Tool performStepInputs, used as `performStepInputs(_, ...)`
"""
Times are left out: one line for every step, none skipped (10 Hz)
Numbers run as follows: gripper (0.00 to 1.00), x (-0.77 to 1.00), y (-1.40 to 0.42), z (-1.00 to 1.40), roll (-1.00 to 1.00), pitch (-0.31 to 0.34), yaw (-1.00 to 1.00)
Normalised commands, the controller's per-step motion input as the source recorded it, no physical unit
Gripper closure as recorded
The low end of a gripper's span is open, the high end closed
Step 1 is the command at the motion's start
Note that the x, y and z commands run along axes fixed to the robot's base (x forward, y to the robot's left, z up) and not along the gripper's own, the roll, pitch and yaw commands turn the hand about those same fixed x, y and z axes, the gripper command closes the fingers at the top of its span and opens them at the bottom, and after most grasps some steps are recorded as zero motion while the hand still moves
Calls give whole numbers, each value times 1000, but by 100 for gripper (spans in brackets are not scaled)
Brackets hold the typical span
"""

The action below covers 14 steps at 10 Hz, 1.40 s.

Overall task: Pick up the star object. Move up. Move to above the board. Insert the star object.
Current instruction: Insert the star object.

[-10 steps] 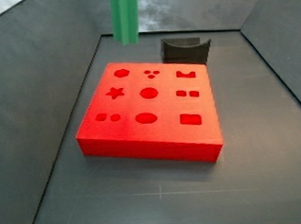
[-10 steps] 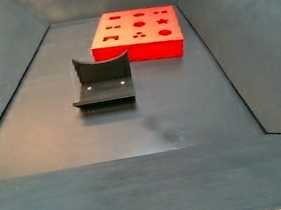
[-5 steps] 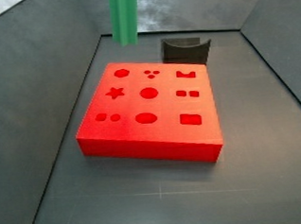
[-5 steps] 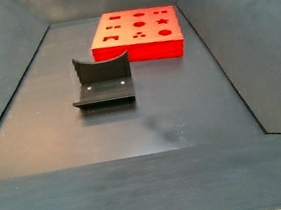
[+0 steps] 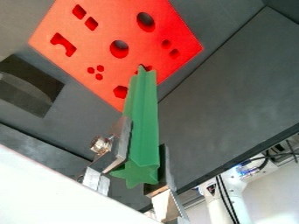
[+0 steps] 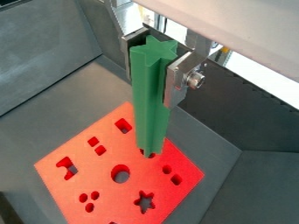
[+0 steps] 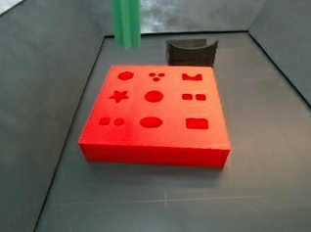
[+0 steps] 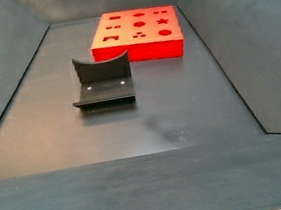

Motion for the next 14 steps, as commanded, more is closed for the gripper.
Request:
performStepInputs(100, -6, 0, -14, 0, 27, 0)
performStepInputs(100, 0, 0, -11, 0, 24, 0)
performStepInputs(100, 0, 0, -23, 0, 34, 0)
performStepInputs(100, 0, 0, 0, 0, 11, 0)
performStepInputs(100, 0, 14, 0, -11, 0, 0)
performStepInputs(100, 0, 23, 0, 0, 0, 0)
performStepInputs(100, 0, 74, -377, 31, 0, 0)
performStepInputs(100, -209, 251, -629, 106, -83, 66)
performStepInputs(100, -271, 340, -626, 103, -137, 157)
performStepInputs(100, -191, 360, -617, 103, -116, 169)
performStepInputs(100, -117, 323, -609, 116, -83, 177)
performStepInputs(100, -54, 200, -651, 141, -64, 123)
performStepInputs(100, -3, 129, -663, 143, -74, 71)
performStepInputs(100, 0, 137, -640, 141, -70, 117)
